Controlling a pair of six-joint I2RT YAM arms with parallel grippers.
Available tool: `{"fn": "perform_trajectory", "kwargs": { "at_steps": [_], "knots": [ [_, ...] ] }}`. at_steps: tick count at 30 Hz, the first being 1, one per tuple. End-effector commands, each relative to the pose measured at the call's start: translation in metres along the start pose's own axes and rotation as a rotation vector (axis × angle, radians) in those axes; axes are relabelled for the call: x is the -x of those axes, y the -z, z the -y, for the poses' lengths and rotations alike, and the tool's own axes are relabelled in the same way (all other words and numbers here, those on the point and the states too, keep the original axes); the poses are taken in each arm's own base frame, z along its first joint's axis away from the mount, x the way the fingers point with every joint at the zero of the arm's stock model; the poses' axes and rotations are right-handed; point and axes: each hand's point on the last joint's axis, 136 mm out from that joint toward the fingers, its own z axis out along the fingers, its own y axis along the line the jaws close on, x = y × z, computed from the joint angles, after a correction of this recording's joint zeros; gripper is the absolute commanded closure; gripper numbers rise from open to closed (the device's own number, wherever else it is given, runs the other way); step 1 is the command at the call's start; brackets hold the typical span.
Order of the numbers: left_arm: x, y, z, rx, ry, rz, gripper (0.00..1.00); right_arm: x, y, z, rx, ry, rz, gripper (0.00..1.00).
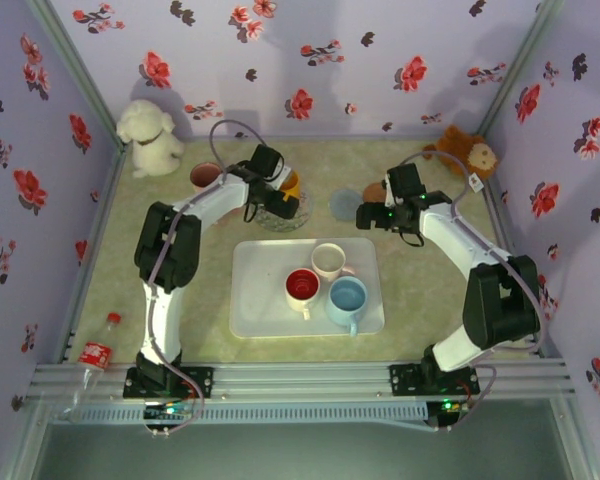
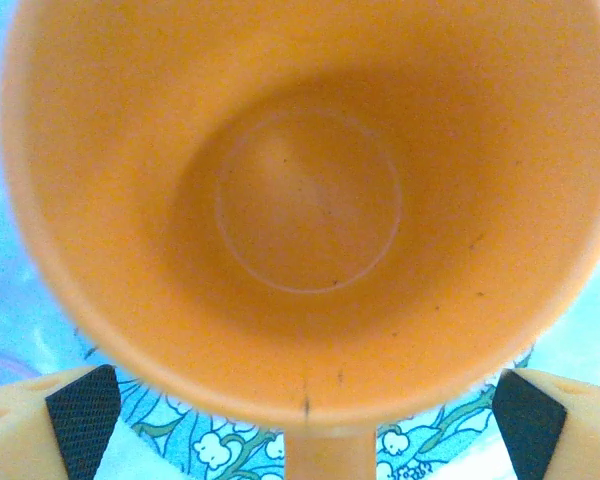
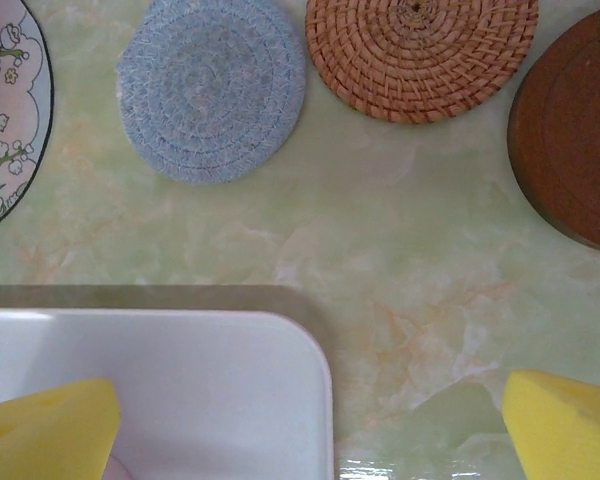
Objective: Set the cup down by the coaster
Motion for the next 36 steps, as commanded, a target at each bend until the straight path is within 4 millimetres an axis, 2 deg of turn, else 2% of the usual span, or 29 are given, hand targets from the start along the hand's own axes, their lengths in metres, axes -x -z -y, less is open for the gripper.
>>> {"fn": "perform_trajectory", "kwargs": {
  "at_steps": [1, 7, 12, 17, 22, 30, 32, 34, 36],
  "knots": [
    [0.023, 0.032, -0.011, 0.041, 0.032, 0.088, 0.01, 0.006, 0.004, -0.003, 0.013, 0.029, 0.002, 0.01],
    [0.047, 0.067, -0.019, 0.074, 0.077, 0.183, 0.01, 0.006, 0.018, -0.008, 0.037, 0.075, -0.002, 0.01],
    [0.076, 0.117, -0.021, 0.075, 0.103, 0.309, 0.01, 0.004, 0.044, -0.017, 0.081, 0.127, 0.015, 0.01],
    [0.085, 0.165, -0.021, 0.073, 0.112, 0.4, 0.01, -0.012, 0.066, -0.033, 0.173, 0.195, -0.032, 0.01],
    [0.065, 0.185, -0.021, 0.071, 0.121, 0.408, 0.01, -0.038, 0.082, -0.05, 0.224, 0.257, -0.096, 0.01],
    [0.01, 0.174, -0.022, 0.085, 0.143, 0.327, 0.01, -0.089, 0.1, -0.045, 0.178, 0.189, -0.157, 0.01],
    [0.003, 0.172, -0.023, 0.089, 0.145, 0.315, 0.01, -0.098, 0.106, -0.04, 0.164, 0.172, -0.158, 0.01],
    [0.0, 0.172, -0.023, 0.09, 0.145, 0.311, 0.01, -0.101, 0.119, -0.049, 0.206, 0.18, -0.158, 0.02],
    [-0.001, 0.173, -0.024, 0.094, 0.146, 0.315, 0.01, -0.108, 0.126, -0.047, 0.201, 0.143, -0.175, 0.02]
  ]
}}
